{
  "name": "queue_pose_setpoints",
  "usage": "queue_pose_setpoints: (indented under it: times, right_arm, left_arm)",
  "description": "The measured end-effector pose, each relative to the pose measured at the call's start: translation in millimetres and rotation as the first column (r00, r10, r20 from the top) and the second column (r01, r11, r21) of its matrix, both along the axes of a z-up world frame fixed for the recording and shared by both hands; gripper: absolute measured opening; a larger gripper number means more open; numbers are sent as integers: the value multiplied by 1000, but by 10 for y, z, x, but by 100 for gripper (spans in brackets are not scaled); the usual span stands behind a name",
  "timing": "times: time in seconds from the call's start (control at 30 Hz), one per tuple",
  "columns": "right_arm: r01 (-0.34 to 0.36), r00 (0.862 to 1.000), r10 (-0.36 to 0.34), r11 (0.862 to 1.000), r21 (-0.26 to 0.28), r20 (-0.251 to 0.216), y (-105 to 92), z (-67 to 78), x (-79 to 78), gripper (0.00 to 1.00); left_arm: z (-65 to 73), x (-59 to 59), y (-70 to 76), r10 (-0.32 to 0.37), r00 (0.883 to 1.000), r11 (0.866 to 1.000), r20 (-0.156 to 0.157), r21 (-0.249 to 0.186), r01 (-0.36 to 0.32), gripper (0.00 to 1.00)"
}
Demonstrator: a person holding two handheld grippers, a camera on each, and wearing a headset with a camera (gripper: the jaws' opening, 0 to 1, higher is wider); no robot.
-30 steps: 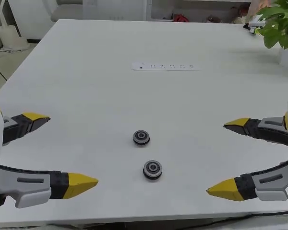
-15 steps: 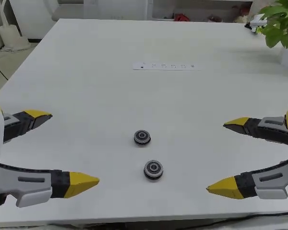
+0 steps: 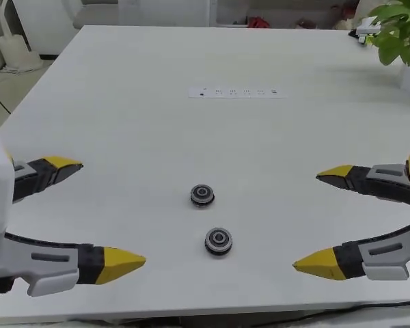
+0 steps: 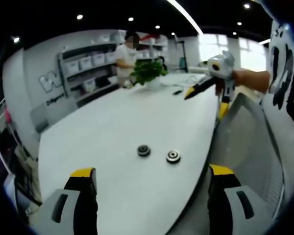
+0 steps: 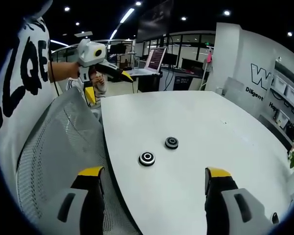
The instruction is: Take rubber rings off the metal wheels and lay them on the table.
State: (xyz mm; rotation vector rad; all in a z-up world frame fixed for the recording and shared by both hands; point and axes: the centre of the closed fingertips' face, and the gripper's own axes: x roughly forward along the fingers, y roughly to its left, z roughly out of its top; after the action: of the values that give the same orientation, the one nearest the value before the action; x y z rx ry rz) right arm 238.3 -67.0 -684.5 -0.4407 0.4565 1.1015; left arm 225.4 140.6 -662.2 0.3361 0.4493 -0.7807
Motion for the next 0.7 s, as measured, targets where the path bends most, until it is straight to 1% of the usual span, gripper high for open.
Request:
queue_pose_setpoints:
  times: [0.1, 0.23, 0.3, 0.57, 0.7]
  right_arm:
    - [-1, 1000, 1, 1000, 1, -1, 2, 5, 4, 80]
    - [-2, 1000, 2, 1000, 6, -1, 6, 19, 11, 79]
    - [-2, 1000, 2, 1000, 8, -4, 8, 20, 11, 79]
    - [0, 1000, 0, 1000, 16, -10, 16, 21, 29, 77]
    - [-3, 1000, 3, 1000, 22, -24, 29, 9, 28, 76]
  left_arm:
    - [8, 10, -20, -8, 1000, 1000, 1, 0, 8, 95]
    - [7, 2, -52, -22, 1000, 1000, -8, -6, 22, 90]
    - [1, 4, -58, -26, 1000, 1000, -7, -1, 26, 91]
    - [-15, 15, -65, -31, 999, 1000, -11, -5, 31, 91]
    - [-22, 16, -84, -41, 999, 999, -11, 2, 41, 90]
